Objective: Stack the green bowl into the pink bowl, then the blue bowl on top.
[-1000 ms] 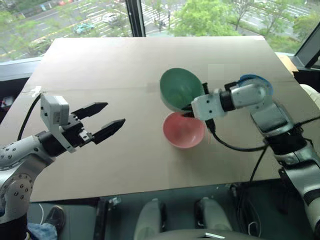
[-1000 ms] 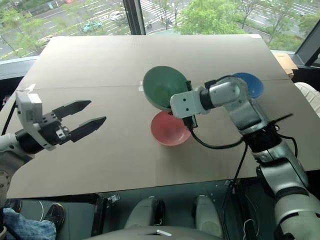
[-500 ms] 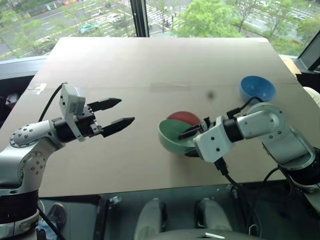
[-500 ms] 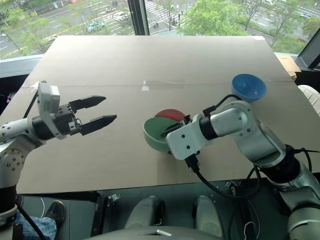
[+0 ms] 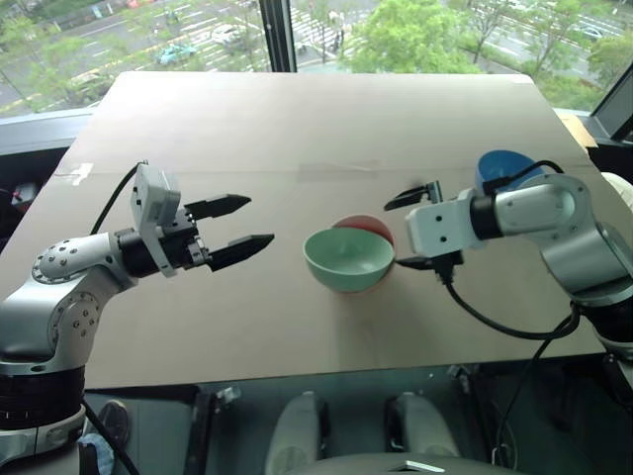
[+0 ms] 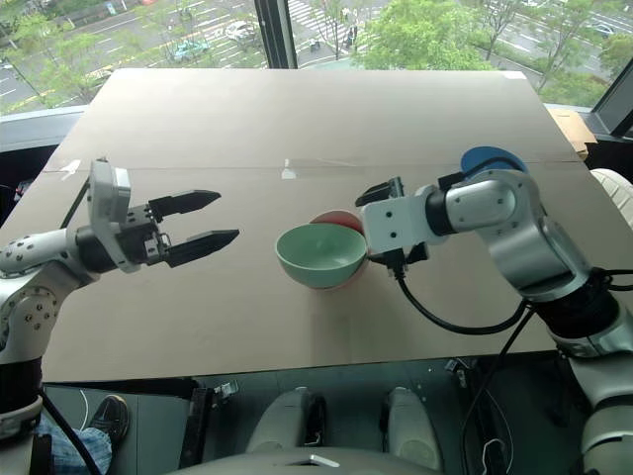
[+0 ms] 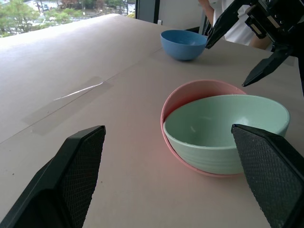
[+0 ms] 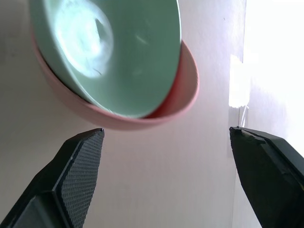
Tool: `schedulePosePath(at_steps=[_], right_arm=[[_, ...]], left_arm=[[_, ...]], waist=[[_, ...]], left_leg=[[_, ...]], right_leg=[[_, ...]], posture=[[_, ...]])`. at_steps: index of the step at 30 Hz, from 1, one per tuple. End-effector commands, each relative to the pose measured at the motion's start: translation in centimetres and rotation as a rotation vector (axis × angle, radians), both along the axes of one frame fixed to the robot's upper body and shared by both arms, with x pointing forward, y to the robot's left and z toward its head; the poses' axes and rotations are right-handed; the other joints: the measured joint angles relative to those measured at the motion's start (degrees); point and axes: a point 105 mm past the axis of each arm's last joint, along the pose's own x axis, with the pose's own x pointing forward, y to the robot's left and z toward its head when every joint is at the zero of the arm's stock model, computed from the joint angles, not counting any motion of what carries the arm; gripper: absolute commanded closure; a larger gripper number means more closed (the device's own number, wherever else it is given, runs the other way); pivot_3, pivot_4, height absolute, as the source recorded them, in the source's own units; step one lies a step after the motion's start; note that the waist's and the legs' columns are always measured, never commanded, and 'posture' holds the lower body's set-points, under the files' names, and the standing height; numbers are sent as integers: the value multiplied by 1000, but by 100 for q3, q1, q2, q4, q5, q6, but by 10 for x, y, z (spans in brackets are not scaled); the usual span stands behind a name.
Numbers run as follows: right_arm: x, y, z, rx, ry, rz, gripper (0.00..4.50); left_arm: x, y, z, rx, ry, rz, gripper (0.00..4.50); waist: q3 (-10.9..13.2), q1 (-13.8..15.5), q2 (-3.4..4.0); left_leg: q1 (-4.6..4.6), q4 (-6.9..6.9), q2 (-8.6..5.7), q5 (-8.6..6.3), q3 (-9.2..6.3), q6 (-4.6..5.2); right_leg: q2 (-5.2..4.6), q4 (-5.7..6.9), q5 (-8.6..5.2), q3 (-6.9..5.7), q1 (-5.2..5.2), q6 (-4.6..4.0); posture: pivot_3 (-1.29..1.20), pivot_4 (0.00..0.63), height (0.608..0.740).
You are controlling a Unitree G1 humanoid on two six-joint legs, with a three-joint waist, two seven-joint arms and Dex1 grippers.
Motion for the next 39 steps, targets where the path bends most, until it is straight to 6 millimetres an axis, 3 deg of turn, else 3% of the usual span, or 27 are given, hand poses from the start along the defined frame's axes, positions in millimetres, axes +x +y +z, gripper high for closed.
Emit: schedulePosePath(at_steps=[1,21,26,32,36,39], right_arm=[[11,-24,9,-5,-60,-77,55],[88,-154,-22,-37,-154,-663,55],[99,-165,-28,-15,-159,-720,55],[109,-165,-33,4,-148,-731,55],[112,-165,-34,7,-153,-728,1196],[113,-163,-34,19,-152,-720,2408]], left_arm=[[1,-2,7,7,-44,-13,0],[3,-5,7,13,-43,-33,0],[3,-4,8,16,-42,-33,0],[2,-3,9,23,-46,-34,0],[2,-3,10,21,-49,-33,0],[2,-2,10,20,-51,-32,0]], waist=[[0,-8,0],[7,-30,4],[7,-34,5],[11,-40,11],[12,-35,12],[12,-36,12]], left_leg=[[0,-1,1,0,-1,0],[-3,-2,1,0,8,0],[-3,-4,0,1,12,-1],[-5,-5,0,1,11,-1],[-5,-5,0,1,12,-1],[-7,-6,0,1,11,-1]], right_leg=[[2,0,0,0,0,0],[0,-2,0,4,-5,1],[0,-4,0,5,-5,1],[-1,-5,1,5,-5,1],[0,-4,1,4,-5,1],[-1,-1,1,4,-5,1]], posture=[[0,150,738],[0,150,738],[0,150,738],[0,150,738],[0,150,738],[0,150,738]])
